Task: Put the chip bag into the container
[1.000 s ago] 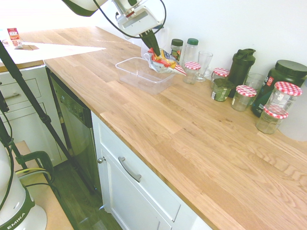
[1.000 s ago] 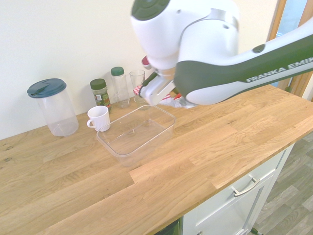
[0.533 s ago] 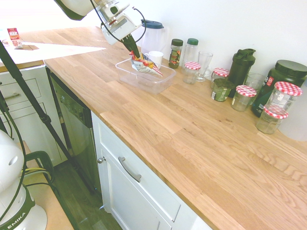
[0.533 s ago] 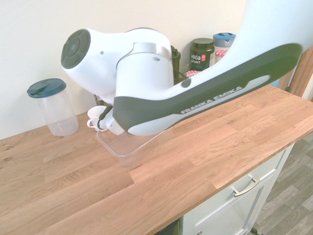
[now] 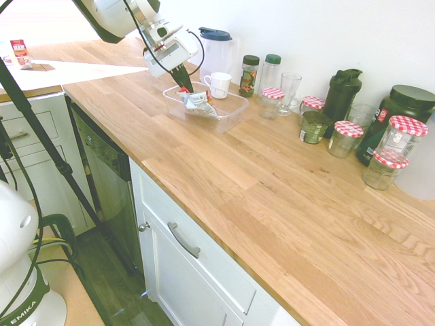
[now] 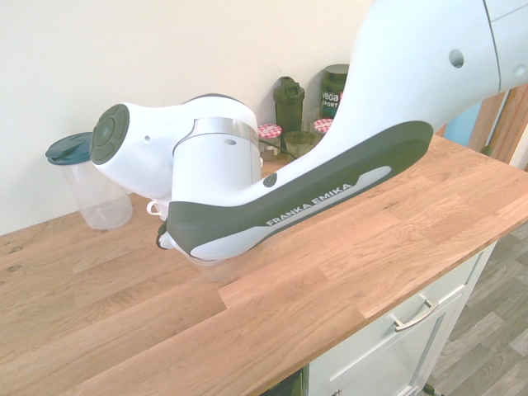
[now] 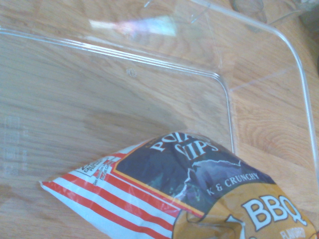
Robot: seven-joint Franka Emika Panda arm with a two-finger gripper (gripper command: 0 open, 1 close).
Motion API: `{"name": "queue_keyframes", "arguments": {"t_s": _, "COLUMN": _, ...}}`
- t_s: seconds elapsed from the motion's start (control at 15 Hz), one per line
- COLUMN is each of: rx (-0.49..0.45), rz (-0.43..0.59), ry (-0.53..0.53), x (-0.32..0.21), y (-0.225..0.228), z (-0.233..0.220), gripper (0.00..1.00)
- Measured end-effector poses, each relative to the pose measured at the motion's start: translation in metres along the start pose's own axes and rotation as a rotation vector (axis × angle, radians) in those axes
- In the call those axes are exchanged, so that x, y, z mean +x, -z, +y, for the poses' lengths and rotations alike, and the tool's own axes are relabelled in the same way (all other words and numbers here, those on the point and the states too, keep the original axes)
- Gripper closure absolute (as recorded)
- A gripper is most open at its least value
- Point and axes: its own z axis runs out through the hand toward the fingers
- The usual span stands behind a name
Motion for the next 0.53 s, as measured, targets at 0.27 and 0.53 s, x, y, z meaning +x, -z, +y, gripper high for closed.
{"name": "queue_keyframes", "arguments": {"t_s": 0.27, "rx": 0.002, "rz": -0.003, "ry": -0.015, "x": 0.006, "y": 0.003, "z": 0.004, "gripper": 0.0}}
{"name": "queue_keyframes", "arguments": {"t_s": 0.53, "rx": 0.056, "rz": -0.029, "ry": -0.057, "x": 0.02, "y": 0.036, "z": 0.02, "gripper": 0.0}}
